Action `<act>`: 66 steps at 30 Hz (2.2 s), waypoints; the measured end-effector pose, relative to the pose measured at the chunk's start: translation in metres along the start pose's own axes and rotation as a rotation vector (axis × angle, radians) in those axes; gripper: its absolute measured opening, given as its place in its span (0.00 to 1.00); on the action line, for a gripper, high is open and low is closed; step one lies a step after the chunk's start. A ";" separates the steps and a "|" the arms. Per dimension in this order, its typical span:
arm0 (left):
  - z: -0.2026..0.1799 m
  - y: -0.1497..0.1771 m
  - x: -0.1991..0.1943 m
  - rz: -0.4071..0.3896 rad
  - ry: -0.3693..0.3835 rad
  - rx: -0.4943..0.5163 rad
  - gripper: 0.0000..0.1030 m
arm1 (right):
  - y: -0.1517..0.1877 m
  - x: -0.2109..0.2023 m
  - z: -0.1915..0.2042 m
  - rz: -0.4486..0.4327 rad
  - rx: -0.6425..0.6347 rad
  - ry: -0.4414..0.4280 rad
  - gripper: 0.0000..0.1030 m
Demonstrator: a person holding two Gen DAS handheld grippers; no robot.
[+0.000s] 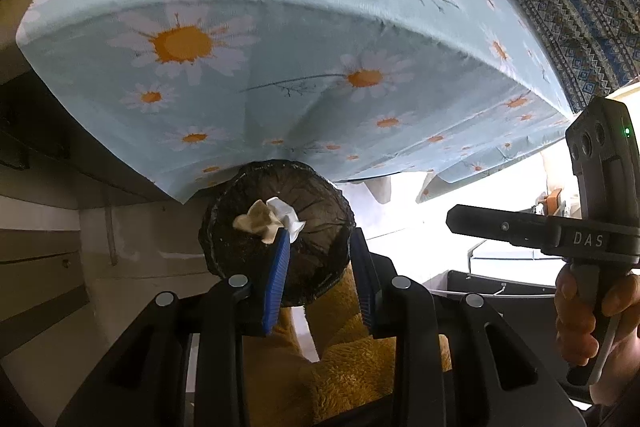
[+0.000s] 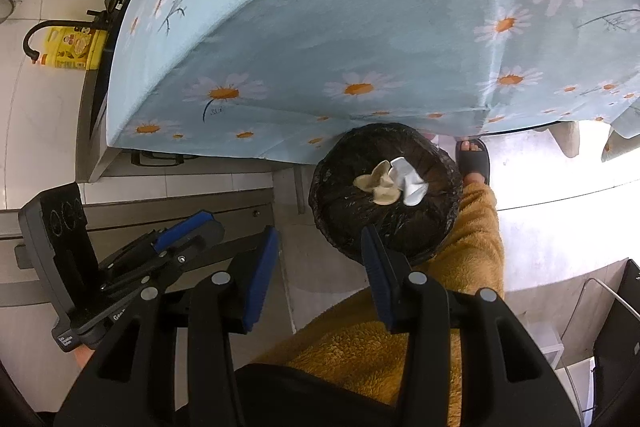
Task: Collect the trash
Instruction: 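Open both tools to drop the tissue and paper bag into the bin, then reach the left tool to the yellow-red snack wrapper and grasp it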
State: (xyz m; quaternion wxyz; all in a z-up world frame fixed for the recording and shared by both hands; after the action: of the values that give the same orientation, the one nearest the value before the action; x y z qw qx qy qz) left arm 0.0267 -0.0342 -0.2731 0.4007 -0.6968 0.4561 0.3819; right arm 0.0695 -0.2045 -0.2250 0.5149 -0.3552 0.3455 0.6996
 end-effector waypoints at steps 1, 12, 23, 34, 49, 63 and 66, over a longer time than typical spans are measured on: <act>0.000 -0.001 -0.001 -0.001 -0.001 0.000 0.29 | 0.000 -0.002 0.000 -0.002 0.002 -0.001 0.43; -0.006 -0.009 -0.029 -0.043 0.000 0.017 0.29 | 0.002 -0.027 0.006 -0.054 -0.020 -0.001 0.43; -0.030 -0.032 -0.071 -0.102 0.018 0.101 0.39 | -0.007 -0.074 0.016 -0.148 -0.052 0.013 0.50; -0.055 -0.079 -0.111 -0.204 -0.030 0.206 0.42 | -0.036 -0.130 0.030 -0.284 -0.101 0.025 0.59; -0.058 -0.169 -0.105 -0.242 -0.122 0.229 0.59 | -0.114 -0.175 0.028 -0.371 -0.170 0.068 0.65; -0.039 -0.229 -0.050 -0.154 -0.203 0.166 0.60 | -0.182 -0.169 0.027 -0.321 -0.227 0.058 0.69; -0.035 -0.237 -0.042 -0.148 -0.224 0.155 0.60 | -0.189 -0.164 0.029 -0.309 -0.260 0.068 0.69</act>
State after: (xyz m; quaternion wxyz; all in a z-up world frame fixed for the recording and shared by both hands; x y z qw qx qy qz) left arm 0.2439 0.0100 -0.1722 0.5288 -0.6483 0.3842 0.3905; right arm 0.2836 -0.2139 -0.0927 0.5540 -0.4909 0.2110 0.6384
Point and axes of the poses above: each gripper's, at about its wrist camera, not at the fingertips, and x roughly the way its jaws point, z to its left, y to its underside, the point moved 5 cm from there along x, roughly the way its jaws point, and after that the axes turned 1 degree about -z, right-handed, at the moved point
